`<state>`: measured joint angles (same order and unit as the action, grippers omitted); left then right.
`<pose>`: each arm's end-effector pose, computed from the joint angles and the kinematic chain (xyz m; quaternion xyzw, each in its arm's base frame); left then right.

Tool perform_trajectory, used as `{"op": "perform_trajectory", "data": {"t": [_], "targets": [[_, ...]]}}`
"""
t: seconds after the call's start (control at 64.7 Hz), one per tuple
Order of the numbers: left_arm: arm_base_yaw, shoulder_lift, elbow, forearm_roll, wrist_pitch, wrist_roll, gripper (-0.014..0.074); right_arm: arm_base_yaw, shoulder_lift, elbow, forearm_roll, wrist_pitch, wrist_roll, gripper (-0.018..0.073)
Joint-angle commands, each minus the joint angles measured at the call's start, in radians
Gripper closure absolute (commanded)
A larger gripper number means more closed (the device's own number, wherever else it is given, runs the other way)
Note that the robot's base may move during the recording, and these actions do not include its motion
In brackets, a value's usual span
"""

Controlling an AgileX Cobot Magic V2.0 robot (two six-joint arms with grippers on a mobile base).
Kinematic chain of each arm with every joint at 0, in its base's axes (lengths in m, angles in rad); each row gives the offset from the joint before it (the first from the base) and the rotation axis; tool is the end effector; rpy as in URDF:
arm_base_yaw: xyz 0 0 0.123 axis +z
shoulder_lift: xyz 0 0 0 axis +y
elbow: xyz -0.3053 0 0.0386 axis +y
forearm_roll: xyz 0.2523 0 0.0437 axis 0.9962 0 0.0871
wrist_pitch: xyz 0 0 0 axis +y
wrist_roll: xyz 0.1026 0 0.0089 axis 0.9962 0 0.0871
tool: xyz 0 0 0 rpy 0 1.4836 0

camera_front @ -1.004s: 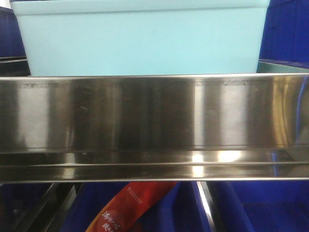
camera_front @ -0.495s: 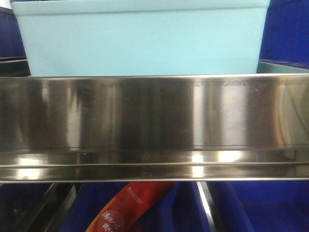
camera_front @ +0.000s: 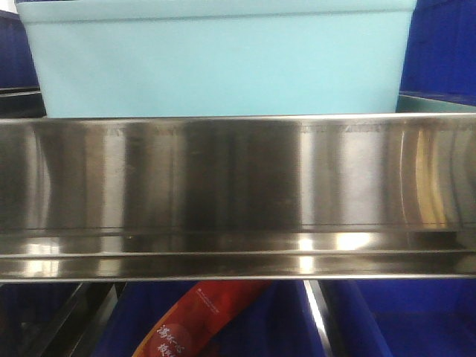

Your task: Fetch blue bin and place on conveyor start

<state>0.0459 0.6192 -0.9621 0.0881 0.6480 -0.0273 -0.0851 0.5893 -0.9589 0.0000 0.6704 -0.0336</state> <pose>0.0968 0.0099 0.4355 -0.0178 0.7789 0.0485 0.6250 0.0874 -0.0075 0.4348 0.0200 0.7782 -0.0372 0.6266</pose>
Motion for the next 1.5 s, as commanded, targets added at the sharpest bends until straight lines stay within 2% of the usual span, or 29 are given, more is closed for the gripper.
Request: {"op": "perform_trajectory", "data": {"t": [0.0,0.062,0.124,0.17,0.263,0.433,0.479,0.556,0.618,0.711,0.773,0.85,0.989,1.128,1.344,1.422,1.484], "targets": [[0.001,0.028,-0.019,-0.034,-0.028,-0.001,0.0707,-0.002,0.033,-0.026,0.016,0.0,-0.003,0.0721],[-0.009,0.06,-0.036,-0.101,-0.019,0.034,0.0707,-0.001,0.078,-0.052,0.058,0.049,-0.009,0.0721],[-0.037,0.11,-0.067,-0.154,0.0,0.093,0.0707,-0.001,0.13,-0.083,0.131,0.089,-0.062,0.0721],[-0.065,0.146,-0.096,-0.182,0.016,0.11,0.0707,0.0,0.169,-0.103,0.178,0.109,-0.096,0.0721],[-0.132,0.234,-0.16,-0.185,0.048,0.11,0.0707,0.03,0.237,-0.146,0.202,0.114,-0.104,0.0711],[-0.275,0.392,-0.3,-0.167,0.076,0.1,0.0707,0.131,0.35,-0.219,0.202,0.114,-0.096,0.0711],[-0.32,0.437,-0.344,-0.127,0.077,0.047,0.0707,0.157,0.39,-0.241,0.197,0.114,-0.063,0.0711],[-0.373,0.514,-0.406,-0.017,0.091,-0.078,0.0707,0.182,0.448,-0.273,0.167,0.114,0.005,0.0711],[-0.415,0.57,-0.45,0.103,0.112,-0.199,0.0707,0.202,0.502,-0.305,0.12,0.114,0.075,0.0699],[-0.461,0.657,-0.521,0.269,0.184,-0.431,0.0707,0.243,0.577,-0.361,-0.011,0.158,0.218,0.0699],[-0.485,0.714,-0.57,0.36,0.245,-0.522,0.0707,0.278,0.632,-0.412,-0.096,0.216,0.33,0.0699],[-0.492,0.776,-0.623,0.375,0.293,-0.537,0.0707,0.32,0.708,-0.484,-0.141,0.259,0.395,0.0699],[-0.477,0.855,-0.679,0.306,0.315,-0.537,0.0707,0.351,0.847,-0.615,-0.181,0.364,0.478,0.0699],[-0.433,0.902,-0.686,0.203,0.318,-0.521,0.0707,0.35,0.97,-0.715,-0.177,0.421,0.479,0.07],[-0.418,0.967,-0.687,0.203,0.324,-0.477,0.0701,0.36,1.085,-0.804,-0.138,0.47,0.416,0.07],[-0.418,0.99,-0.693,0.206,0.322,-0.474,0.0645,0.36,1.108,-0.817,-0.138,0.47,0.416,0.07],[-0.413,1.013,-0.698,0.213,0.322,-0.474,0.0537,0.36,1.124,-0.826,-0.138,0.47,0.416,0.0685]]}}
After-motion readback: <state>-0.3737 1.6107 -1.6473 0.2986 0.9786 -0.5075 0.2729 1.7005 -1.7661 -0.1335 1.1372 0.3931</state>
